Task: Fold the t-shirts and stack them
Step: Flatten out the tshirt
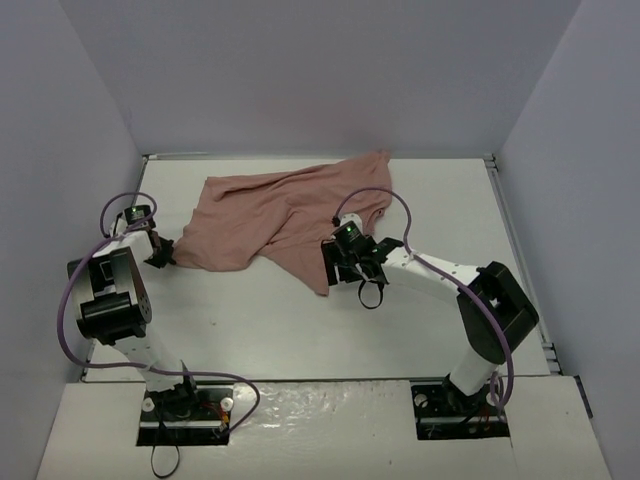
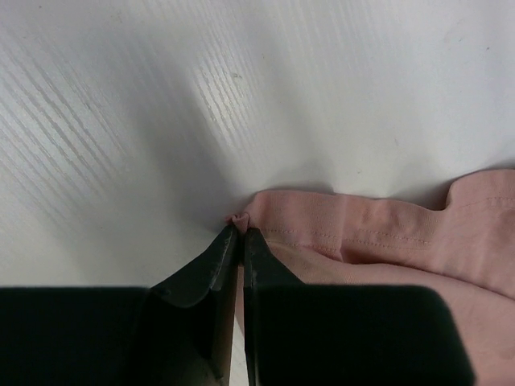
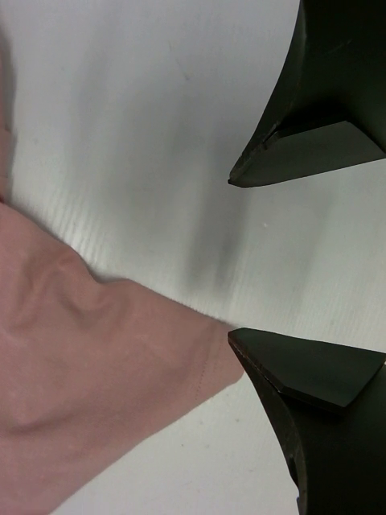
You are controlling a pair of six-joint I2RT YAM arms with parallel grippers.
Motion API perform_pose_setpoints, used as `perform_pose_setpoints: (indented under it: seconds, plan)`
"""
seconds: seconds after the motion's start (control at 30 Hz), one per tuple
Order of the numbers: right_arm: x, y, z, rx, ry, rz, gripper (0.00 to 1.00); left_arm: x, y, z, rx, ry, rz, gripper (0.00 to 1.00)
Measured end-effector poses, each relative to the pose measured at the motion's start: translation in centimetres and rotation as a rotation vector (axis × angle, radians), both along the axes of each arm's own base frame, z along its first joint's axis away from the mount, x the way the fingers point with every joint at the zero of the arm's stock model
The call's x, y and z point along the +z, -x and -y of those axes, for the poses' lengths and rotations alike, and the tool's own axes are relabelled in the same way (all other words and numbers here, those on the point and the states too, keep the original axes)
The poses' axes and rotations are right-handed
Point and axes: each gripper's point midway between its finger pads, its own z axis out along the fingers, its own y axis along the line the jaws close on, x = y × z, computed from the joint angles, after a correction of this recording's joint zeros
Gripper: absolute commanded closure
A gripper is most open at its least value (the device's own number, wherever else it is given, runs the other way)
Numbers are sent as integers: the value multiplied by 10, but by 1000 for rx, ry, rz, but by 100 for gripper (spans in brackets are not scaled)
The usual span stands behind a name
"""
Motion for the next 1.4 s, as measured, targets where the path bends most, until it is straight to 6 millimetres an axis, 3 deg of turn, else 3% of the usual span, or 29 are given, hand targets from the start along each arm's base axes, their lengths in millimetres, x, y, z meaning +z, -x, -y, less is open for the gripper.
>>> perform_pose_setpoints:
  seconds: [0.23, 0.43, 0.6, 0.8, 0.83, 0.97, 1.1, 1.17, 1.23, 1.33, 1.4]
  plan:
    - [-26, 18, -26, 39, 27, -60, 32, 1, 3, 3, -35, -3, 6, 100]
    - [-43, 14, -38, 19, 51, -76, 35, 3, 7, 8, -64, 3, 13, 100]
    - [-44, 5, -40, -10, 60, -52, 54, 5, 4, 10, -86, 7, 25, 100]
    - [-45, -6, -49, -40, 29, -25, 96, 11, 4, 11, -116, -2, 34, 100]
    - [-45, -6, -51, -44, 19, -23, 100, 12, 4, 11, -120, -4, 36, 100]
    - [-44, -9, -51, -52, -7, -25, 100, 17, 4, 11, -137, -18, 43, 100]
    - [-40, -25, -17, -104, 34, -33, 100, 28, 2, 12, -158, -14, 44, 100]
    - [-26, -43, 21, -147, 107, -25, 100, 50, -11, 10, -171, -14, 77, 100]
    - [12, -74, 48, -195, 146, 34, 100, 87, -32, 4, -181, -34, 151, 100]
    - [118, -138, 76, -268, 113, 266, 100, 169, -66, -4, -197, -84, 322, 100]
    - [198, -161, 99, -316, 82, 433, 100, 231, -80, -8, -208, -118, 447, 100]
